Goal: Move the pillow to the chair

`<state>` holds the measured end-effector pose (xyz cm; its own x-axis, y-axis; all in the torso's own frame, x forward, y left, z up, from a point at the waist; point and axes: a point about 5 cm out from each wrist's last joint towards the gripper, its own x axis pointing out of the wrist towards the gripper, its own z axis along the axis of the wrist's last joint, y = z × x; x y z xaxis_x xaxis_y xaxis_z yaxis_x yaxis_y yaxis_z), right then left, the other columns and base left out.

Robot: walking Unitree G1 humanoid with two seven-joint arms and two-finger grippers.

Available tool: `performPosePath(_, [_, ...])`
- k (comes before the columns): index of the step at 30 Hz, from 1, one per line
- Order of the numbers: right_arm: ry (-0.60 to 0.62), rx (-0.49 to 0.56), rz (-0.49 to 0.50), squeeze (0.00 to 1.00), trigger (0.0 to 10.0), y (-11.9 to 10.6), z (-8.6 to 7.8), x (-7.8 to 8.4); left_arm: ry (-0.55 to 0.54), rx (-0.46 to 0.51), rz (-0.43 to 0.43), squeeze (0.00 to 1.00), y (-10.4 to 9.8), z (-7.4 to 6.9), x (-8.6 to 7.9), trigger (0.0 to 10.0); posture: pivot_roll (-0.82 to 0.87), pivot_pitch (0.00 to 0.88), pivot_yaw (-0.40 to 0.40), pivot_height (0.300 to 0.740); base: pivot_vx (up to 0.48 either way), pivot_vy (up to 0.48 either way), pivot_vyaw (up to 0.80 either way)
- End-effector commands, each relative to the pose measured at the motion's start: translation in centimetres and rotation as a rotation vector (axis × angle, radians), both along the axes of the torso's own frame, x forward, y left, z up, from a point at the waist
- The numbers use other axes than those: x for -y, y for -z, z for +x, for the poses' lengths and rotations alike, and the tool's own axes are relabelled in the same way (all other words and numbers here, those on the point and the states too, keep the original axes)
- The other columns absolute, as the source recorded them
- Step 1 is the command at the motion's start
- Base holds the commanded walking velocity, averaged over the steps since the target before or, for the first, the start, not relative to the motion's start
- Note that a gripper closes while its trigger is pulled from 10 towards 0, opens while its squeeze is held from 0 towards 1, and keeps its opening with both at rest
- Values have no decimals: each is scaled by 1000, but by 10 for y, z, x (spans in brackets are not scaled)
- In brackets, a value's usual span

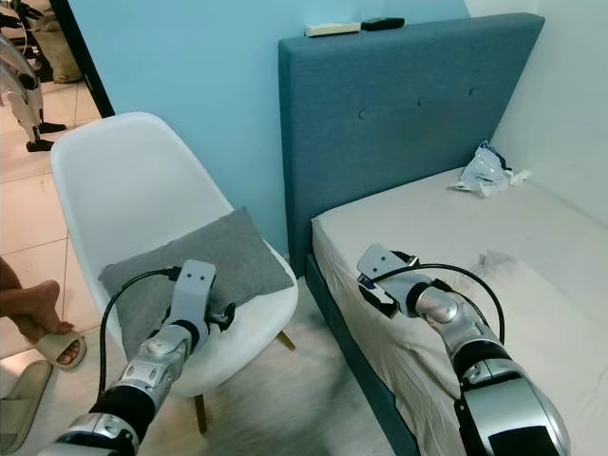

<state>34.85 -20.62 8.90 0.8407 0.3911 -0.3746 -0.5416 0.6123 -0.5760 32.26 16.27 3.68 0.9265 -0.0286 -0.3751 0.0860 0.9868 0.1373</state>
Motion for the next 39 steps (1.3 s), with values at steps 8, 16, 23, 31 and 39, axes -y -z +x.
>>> performPosePath(8, [7,-23,-8,0,10000,3,-1,0,0,-11,2,0,2,-1,0,10000,-96,83,-21,740,0,0,0])
performPosePath(16, [9,-22,-7,0,10000,3,0,-1,5,-8,10,0,0,2,-2,10000,-92,71,-2,740,0,0,0])
performPosePath(23, [15,-24,-7,0,10000,3,0,1,0,12,0,0,-3,3,2,10000,-77,48,-22,740,0,0,0])
performPosePath(31, [24,-22,-6,0,10000,3,-1,3,-11,6,0,0,2,-2,0,10000,-64,33,-40,740,0,0,0])
performPosePath(39, [49,-18,-14,0,10000,4,-2,7,-8,-15,1,0,11,-11,1,10000,-61,31,-38,740,0,0,0])
